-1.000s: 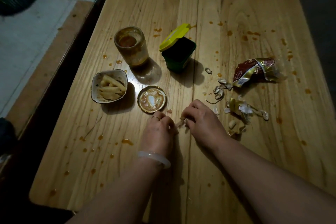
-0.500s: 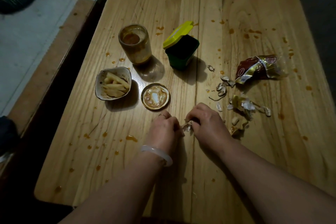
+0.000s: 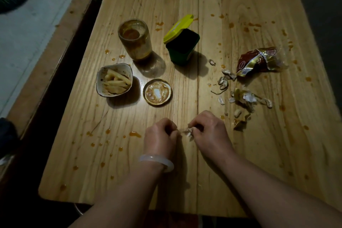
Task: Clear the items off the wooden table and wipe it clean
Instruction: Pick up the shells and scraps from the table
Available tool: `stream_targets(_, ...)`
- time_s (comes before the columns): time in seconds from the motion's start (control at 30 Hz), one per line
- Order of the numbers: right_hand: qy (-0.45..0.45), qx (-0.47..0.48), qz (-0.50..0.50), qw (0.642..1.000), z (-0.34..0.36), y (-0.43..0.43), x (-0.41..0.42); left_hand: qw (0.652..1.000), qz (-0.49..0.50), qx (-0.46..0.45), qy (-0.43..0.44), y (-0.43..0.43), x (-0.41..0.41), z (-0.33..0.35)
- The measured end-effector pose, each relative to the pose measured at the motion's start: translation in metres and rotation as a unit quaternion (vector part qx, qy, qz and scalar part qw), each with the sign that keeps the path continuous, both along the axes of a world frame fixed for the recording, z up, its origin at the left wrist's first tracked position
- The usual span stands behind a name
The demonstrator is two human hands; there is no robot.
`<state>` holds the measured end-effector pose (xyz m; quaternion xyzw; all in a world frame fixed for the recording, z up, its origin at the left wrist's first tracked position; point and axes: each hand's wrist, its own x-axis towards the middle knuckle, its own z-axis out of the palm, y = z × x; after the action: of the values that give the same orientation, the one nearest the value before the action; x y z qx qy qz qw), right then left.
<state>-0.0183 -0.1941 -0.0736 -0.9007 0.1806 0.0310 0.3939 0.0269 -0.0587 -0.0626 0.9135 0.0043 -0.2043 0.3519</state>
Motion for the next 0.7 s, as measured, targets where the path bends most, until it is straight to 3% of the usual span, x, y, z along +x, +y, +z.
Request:
stream_targets(0.33,0.018,0.036,0.001,0.999,0.012,0.057,-0.089,0.983,0.039,-0.086,0.156,0.052,-0.072,0.019)
stream_targets(0.57,0.026,0.061,0.006,0.998,0.02,0.094,-0.137,0.984,-0.01,-0.066,0.164,0.09,-0.117,0.03)
stream_targets(0.7,0.076,0.073,0.004,0.994,0.017,0.115,-0.169,0.984,-0.027,-0.015,0.178,0.106,-0.146,0.022)
